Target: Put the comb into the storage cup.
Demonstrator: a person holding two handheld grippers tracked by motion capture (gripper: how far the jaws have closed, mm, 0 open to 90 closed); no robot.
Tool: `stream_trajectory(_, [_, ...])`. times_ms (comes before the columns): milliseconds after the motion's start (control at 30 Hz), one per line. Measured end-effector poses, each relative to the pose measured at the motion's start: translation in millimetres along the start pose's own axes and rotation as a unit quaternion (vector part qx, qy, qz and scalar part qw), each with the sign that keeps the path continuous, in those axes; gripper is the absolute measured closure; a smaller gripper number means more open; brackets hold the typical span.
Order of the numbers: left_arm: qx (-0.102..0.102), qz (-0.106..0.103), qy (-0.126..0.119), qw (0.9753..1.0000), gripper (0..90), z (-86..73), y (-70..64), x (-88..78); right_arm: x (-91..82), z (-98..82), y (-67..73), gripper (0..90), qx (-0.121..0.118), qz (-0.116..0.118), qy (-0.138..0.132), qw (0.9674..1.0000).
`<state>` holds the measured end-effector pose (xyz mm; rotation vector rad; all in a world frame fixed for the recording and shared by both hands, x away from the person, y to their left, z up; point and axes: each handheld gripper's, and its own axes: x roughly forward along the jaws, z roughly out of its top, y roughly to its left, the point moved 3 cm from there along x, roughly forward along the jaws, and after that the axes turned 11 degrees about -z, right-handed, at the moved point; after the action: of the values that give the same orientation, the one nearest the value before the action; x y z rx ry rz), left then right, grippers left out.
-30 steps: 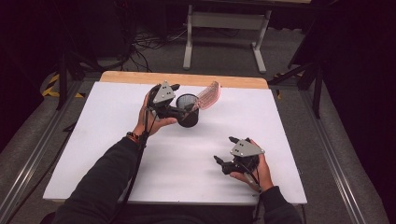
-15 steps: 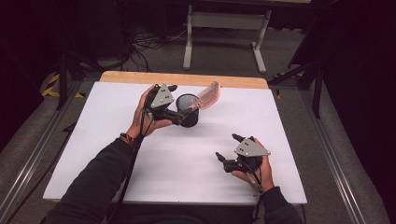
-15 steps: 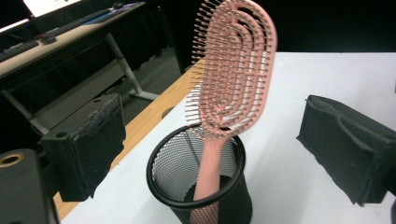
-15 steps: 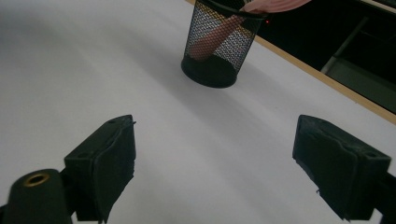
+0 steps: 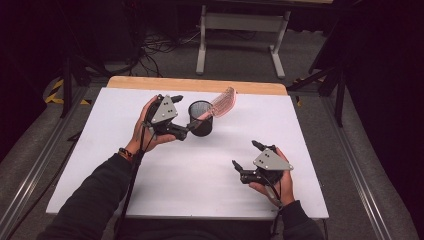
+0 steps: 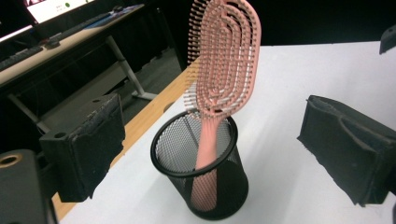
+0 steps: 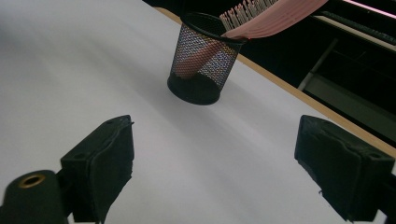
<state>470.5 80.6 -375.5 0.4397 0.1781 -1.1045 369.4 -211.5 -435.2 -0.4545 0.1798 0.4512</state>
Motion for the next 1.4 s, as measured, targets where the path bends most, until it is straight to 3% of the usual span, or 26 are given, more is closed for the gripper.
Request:
stream_trajectory(200, [0.008, 0.000, 0.008, 0.9999, 7.1, -9.8, -3.7, -7.5, -0.8, 1.4, 0.0, 10.9, -0.001, -0.013, -0.005, 0.9999])
stream_trajectory(400, [0.012, 0.000, 0.002, 0.9999, 6.9, -20.8, -11.5, -17.1, -1.2, 1.6, -0.3, 10.2, 0.002, -0.011, -0.007, 0.9999])
stream_trajectory(1000, [0.000, -0.020, -0.012, 0.9997, 6.0, -44.2, -37.4, -38.1, 0.2, 0.7, 1.5, 6.1, 0.004, -0.011, -0.003, 0.9999])
stream_trajectory(1200, [-0.002, -0.016, -0.012, 0.9998, 6.4, -51.7, -45.1, -49.8, 0.4, 0.4, 2.3, 6.5, -0.001, -0.017, -0.003, 0.9999])
stream_trajectory(1300, [-0.002, -0.002, -0.008, 1.0000, 7.3, -53.6, -47.5, -55.1, -0.3, 0.8, 2.5, 6.8, 0.000, -0.017, -0.004, 0.9998])
stream_trajectory(1400, [-0.012, -0.004, -0.009, 0.9999, 7.4, -55.5, -50.7, -60.8, -1.9, 2.3, 3.1, 7.3, -0.005, -0.023, -0.011, 0.9997])
